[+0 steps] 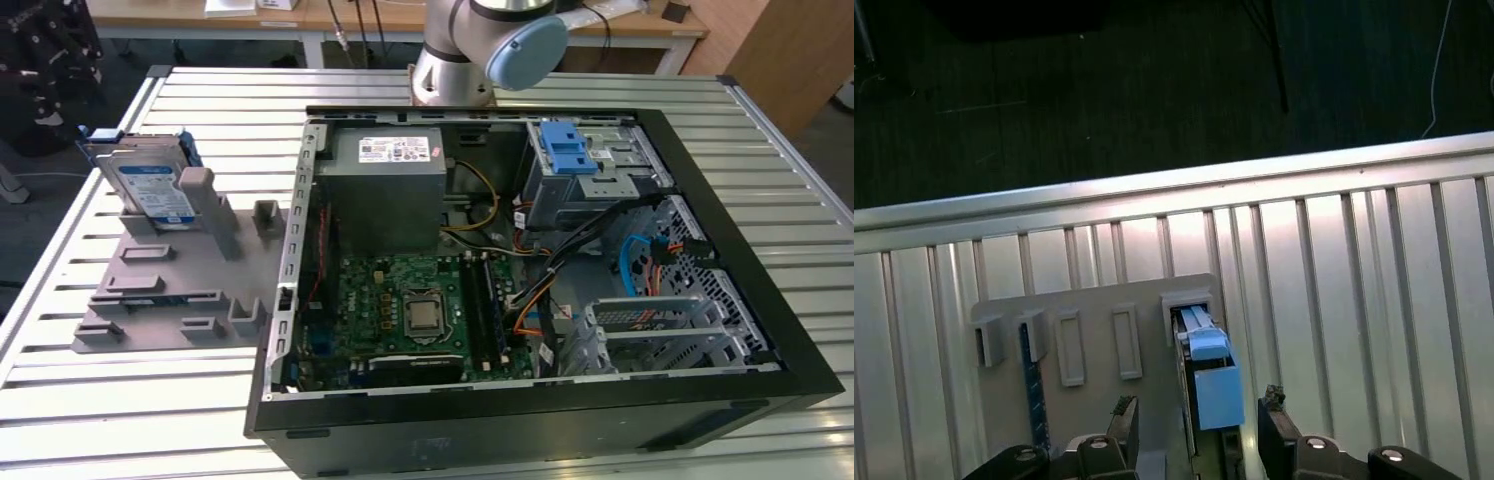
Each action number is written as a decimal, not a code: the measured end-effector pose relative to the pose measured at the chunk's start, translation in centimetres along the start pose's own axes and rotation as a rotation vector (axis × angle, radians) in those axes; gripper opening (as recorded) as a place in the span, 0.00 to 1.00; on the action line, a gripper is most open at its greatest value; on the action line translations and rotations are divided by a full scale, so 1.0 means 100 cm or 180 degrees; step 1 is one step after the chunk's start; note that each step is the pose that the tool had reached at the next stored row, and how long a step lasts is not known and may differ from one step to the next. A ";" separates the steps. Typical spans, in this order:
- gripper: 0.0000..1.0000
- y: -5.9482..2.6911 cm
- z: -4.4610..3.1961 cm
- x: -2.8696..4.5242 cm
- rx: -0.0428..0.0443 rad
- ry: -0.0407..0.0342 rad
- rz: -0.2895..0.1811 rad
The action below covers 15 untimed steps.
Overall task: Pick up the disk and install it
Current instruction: 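Pick up the disk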
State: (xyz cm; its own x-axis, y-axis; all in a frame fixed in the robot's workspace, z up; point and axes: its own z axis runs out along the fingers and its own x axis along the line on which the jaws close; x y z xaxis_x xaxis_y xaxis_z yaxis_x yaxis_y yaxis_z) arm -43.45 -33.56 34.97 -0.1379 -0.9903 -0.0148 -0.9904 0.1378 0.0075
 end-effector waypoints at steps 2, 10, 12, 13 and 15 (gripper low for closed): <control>0.59 0.0000 0.0031 0.0000 0.0000 0.0000 0.0000; 0.59 -0.0002 0.0111 -0.0029 0.0000 0.0000 0.0001; 0.59 -0.0001 0.0128 -0.0040 0.0000 0.0000 0.0000; 0.59 -0.0002 0.0136 -0.0044 0.0000 0.0000 -0.0003; 0.59 -0.0002 0.0154 -0.0047 -0.0001 0.0000 -0.0035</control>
State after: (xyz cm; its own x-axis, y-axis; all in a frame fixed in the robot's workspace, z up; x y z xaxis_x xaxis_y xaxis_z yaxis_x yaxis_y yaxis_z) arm -43.38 -33.07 33.45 -0.1269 -0.9918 -0.0148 -0.9919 0.1268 0.0076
